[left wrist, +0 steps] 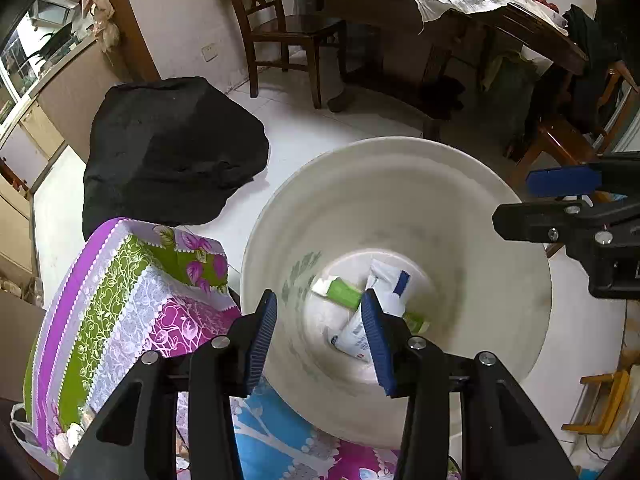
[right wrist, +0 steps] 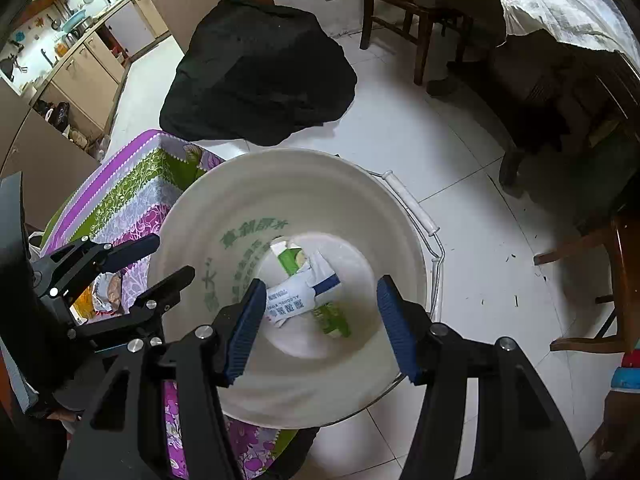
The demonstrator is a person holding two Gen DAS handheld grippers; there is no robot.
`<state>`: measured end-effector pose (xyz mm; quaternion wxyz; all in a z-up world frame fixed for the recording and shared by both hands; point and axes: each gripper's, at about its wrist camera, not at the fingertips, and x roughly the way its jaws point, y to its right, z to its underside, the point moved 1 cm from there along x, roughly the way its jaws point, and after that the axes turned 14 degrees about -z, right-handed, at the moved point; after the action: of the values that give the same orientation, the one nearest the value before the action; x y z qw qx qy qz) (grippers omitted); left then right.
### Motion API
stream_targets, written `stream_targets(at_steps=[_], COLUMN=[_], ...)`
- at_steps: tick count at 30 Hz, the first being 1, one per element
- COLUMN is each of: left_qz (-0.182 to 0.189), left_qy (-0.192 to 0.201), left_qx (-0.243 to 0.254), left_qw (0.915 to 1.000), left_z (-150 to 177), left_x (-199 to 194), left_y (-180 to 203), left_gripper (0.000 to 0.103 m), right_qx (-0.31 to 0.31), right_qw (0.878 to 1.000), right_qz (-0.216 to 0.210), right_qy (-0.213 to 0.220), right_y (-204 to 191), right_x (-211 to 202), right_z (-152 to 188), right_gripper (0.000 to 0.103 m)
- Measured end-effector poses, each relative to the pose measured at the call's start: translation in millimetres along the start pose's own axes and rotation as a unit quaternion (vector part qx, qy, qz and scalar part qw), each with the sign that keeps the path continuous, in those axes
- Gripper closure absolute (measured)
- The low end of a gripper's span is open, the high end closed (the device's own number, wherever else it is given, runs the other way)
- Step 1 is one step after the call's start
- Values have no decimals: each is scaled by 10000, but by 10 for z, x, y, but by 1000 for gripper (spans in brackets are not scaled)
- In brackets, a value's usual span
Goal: Collect trash
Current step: 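Withdraw both open tools from the bucket back toward the table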
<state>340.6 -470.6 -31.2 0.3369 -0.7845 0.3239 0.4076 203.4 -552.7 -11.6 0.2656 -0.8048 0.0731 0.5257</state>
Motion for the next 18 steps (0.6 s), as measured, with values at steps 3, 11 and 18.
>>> stream_targets(at_steps=[3, 11, 18], left_qz=[9, -42, -128], left_qy=[4, 133, 439], left_qx=[0, -117, -387], left_qw=[10000, 9998, 9982], left_z=[14, 9, 50], left_x=[5, -47, -174], left_y=[1, -14, -85], left_gripper=[58, 58, 52], right_qx=[-26, -72, -225], right_qw=[10000, 10000, 9996], right_qz=[25, 62, 139], right_qy=[-6, -23, 138], right_y=[-9, -22, -74], right_x=[5, 35, 26], right_z=[3, 39, 106], right_gripper=[48, 48, 48])
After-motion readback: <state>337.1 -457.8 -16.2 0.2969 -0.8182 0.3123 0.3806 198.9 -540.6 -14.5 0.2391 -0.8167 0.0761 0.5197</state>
